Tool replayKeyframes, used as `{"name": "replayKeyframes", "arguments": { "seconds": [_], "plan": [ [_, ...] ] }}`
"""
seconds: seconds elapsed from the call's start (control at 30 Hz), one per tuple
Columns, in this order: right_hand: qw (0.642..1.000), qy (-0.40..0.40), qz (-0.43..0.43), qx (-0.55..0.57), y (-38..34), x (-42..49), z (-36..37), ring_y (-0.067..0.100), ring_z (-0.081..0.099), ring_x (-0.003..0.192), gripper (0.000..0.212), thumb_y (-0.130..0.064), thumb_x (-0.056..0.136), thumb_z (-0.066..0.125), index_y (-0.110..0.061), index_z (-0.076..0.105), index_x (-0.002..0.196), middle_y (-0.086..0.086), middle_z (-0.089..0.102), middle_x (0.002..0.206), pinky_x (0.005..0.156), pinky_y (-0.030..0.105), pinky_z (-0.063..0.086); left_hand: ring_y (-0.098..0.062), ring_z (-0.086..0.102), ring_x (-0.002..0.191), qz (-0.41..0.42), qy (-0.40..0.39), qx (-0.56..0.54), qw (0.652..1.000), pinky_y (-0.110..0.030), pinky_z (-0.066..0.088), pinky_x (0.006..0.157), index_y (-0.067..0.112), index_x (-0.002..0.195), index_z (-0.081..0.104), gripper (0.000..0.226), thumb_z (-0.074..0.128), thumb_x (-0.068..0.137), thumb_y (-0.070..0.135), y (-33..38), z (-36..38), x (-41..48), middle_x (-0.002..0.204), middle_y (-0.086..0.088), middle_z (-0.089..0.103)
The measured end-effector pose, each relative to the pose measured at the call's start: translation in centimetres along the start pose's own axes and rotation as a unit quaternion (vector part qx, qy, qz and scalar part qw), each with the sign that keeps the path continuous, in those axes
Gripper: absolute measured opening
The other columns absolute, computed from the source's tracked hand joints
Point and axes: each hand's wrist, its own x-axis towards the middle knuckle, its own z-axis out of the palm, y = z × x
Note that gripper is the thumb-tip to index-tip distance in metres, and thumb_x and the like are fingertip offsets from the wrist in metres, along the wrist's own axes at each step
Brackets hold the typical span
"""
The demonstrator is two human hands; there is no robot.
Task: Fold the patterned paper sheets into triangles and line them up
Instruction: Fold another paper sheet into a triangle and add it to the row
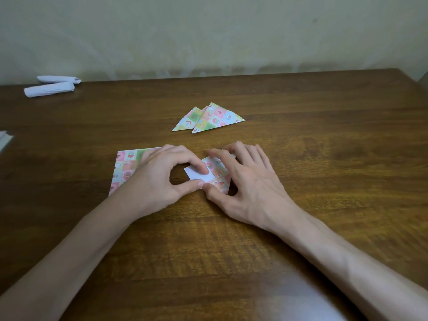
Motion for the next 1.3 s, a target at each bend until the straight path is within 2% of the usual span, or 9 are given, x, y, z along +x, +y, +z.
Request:
{"name": "replayKeyframes", "arguments": {
  "seconds": [0.1,0.23,0.4,0.57,0.7,0.83,1.03,1.13,1.3],
  "plan": [
    [1.000,-0.001,0.006,0.000,-0.2,0.0,0.0,0.014,0.040,0.131,0.070,-0.068,0.085,0.044,-0.035,0.048,0.146,-0.013,0.045,0.127,0.125,0.048,0.019,0.013,0.045,0.123,-0.002,-0.004,0.028,1.000,-0.031,0.022,0.111,0.048,0.104,0.068,0.026,0.073,0.080,0.057,-0.2,-0.2,0.0,0.115,0.034,0.063],
    [0.999,-0.019,0.012,0.028,-0.1,0.3,-0.5,0.008,0.033,0.127,0.070,-0.064,0.083,0.051,-0.038,0.044,0.148,-0.015,0.042,0.126,0.123,0.048,0.023,0.018,0.041,0.122,0.006,-0.007,0.049,0.999,-0.024,0.016,0.106,0.047,0.106,0.065,0.027,0.070,0.082,0.057,0.0,-0.1,-0.1,0.114,0.033,0.062],
    [0.993,-0.076,0.022,0.084,0.6,0.7,-1.6,0.002,0.028,0.128,0.071,-0.047,0.088,0.066,-0.041,0.035,0.152,-0.017,0.040,0.128,0.126,0.046,0.018,0.027,0.035,0.117,0.001,-0.013,0.049,0.999,-0.012,0.011,0.103,0.047,0.105,0.064,0.022,0.075,0.086,0.048,-0.2,-0.1,-0.1,0.115,0.034,0.060],
    [0.984,-0.124,-0.002,0.126,1.8,0.8,-2.9,0.008,0.038,0.131,0.077,-0.036,0.092,0.073,-0.039,0.030,0.156,-0.012,0.045,0.129,0.127,0.047,0.015,0.029,0.032,0.116,-0.019,-0.030,0.041,0.999,-0.023,0.013,0.104,0.047,0.105,0.065,0.021,0.074,0.087,0.047,-0.1,-0.2,-0.1,0.115,0.035,0.059],
    [0.976,-0.159,-0.020,0.148,2.7,0.7,-3.8,0.005,0.039,0.132,0.080,-0.029,0.093,0.075,-0.037,0.029,0.158,-0.010,0.047,0.132,0.129,0.044,0.009,0.021,0.037,0.120,-0.022,-0.039,0.042,0.998,-0.027,0.015,0.107,0.049,0.104,0.066,0.019,0.074,0.086,0.050,0.0,-0.3,-0.1,0.116,0.037,0.057],
    [0.977,-0.144,-0.036,0.156,2.9,0.5,-3.7,-0.001,0.038,0.135,0.077,-0.029,0.093,0.074,-0.037,0.032,0.157,-0.011,0.048,0.134,0.129,0.044,0.010,0.008,0.043,0.124,-0.011,-0.042,0.036,0.998,-0.031,0.019,0.108,0.052,0.105,0.069,0.019,0.073,0.088,0.047,0.5,-0.4,-0.2,0.116,0.034,0.057],
    [0.985,-0.078,-0.062,0.141,3.4,0.0,-2.7,-0.001,0.044,0.137,0.053,-0.022,0.104,0.059,-0.032,0.041,0.153,-0.012,0.056,0.135,0.130,0.046,0.012,-0.004,0.052,0.115,0.091,-0.028,0.075,0.993,-0.033,0.040,0.099,0.045,0.120,0.073,0.028,0.060,0.096,0.041,0.6,-0.1,-1.2,0.113,0.025,0.057],
    [0.986,-0.074,-0.073,0.127,3.4,0.2,-2.5,-0.004,0.043,0.139,0.053,-0.025,0.103,0.062,-0.032,0.044,0.152,-0.015,0.056,0.140,0.130,0.046,0.012,-0.005,0.056,0.106,0.146,-0.012,0.127,0.981,-0.033,0.046,0.091,0.033,0.119,0.075,0.025,0.061,0.099,0.029,0.5,0.0,-1.4,0.112,0.020,0.059],
    [0.981,-0.098,-0.086,0.142,3.2,0.4,-2.9,-0.010,0.037,0.143,0.055,-0.021,0.100,0.066,-0.034,0.046,0.150,-0.024,0.053,0.147,0.130,0.044,0.008,-0.005,0.058,0.100,0.180,-0.004,0.115,0.977,-0.034,0.049,0.084,0.030,0.117,0.076,0.022,0.061,0.101,0.030,0.8,0.1,-1.5,0.108,0.018,0.062]
  ]
}}
